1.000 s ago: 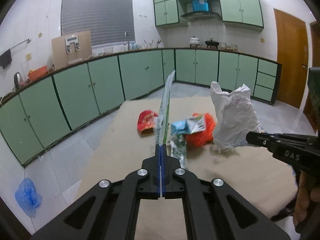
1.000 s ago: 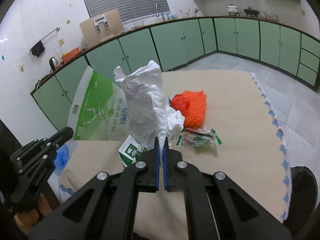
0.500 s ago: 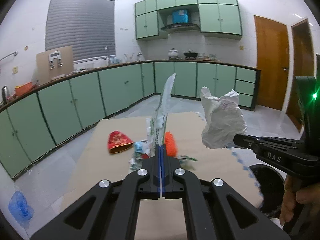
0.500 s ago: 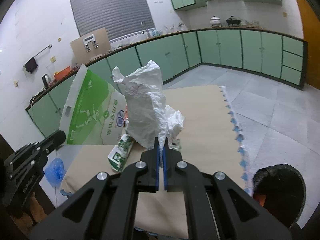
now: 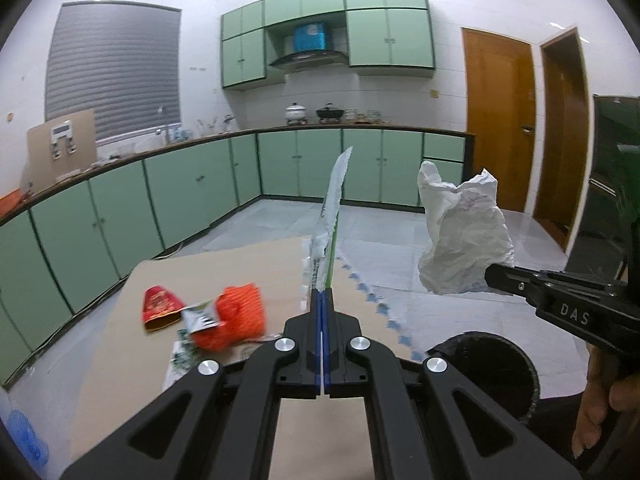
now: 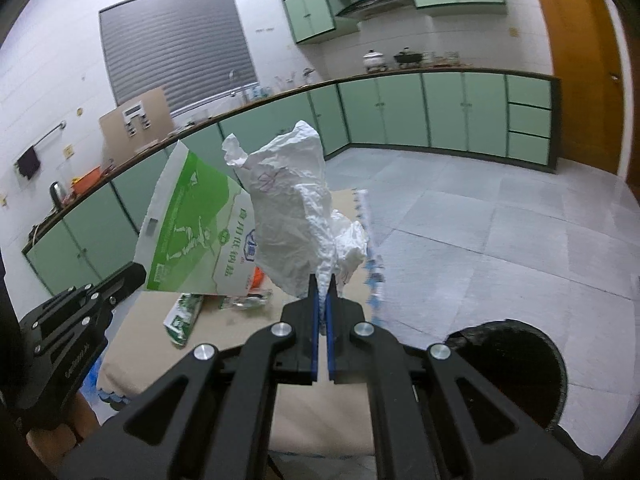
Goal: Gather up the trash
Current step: 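Lift the white bag and green wrapper and carry them toward the bin, then lower both tools into the black bin and open them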
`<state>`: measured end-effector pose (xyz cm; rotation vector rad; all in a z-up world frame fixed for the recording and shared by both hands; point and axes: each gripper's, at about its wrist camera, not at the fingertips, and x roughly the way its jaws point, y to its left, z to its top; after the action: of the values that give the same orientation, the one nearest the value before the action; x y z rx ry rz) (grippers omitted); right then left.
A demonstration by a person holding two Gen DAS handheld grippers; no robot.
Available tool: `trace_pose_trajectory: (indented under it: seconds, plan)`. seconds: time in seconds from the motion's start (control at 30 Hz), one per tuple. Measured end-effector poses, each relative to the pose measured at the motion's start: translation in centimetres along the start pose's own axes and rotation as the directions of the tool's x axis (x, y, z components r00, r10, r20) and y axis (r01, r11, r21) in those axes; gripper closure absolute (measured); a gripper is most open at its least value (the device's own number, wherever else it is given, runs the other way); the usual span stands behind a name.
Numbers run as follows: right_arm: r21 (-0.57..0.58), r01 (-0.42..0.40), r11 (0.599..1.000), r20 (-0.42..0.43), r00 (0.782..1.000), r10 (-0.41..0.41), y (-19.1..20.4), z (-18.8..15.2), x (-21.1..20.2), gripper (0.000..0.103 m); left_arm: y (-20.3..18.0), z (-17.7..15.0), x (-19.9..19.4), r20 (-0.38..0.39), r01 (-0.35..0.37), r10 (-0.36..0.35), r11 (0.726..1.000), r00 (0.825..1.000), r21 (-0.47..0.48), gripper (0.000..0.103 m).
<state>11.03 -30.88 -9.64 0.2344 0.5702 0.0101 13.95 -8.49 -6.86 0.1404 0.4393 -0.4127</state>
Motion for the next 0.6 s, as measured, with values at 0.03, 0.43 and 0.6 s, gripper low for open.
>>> trace_pose_trajectory:
  seconds: [0.03,0.43,0.6]
  plan:
    - [0.006,0.009,1.000,0.004,1.000,-0.009,-0.6,-0.1,-0.4,0.101,-0.7,0.2,0.2,0.001,0.010,-0.010,1.000,1.000,0.008,0.102]
    - [0.083,0.179,0.980,0.000,0.984,-0.180,-9.8,-2.5,-4.0,0.101,-9.8,0.8,3.9,-0.035,0.200,-0.198,0.977,0.980,0.074,0.103]
    - [0.124,0.267,0.956,-0.049,0.964,-0.263,-14.5,-4.9,-4.2,0.101,-14.1,-0.2,6.1,-0.079,0.273,-0.266,0.957,0.961,0.102,0.103]
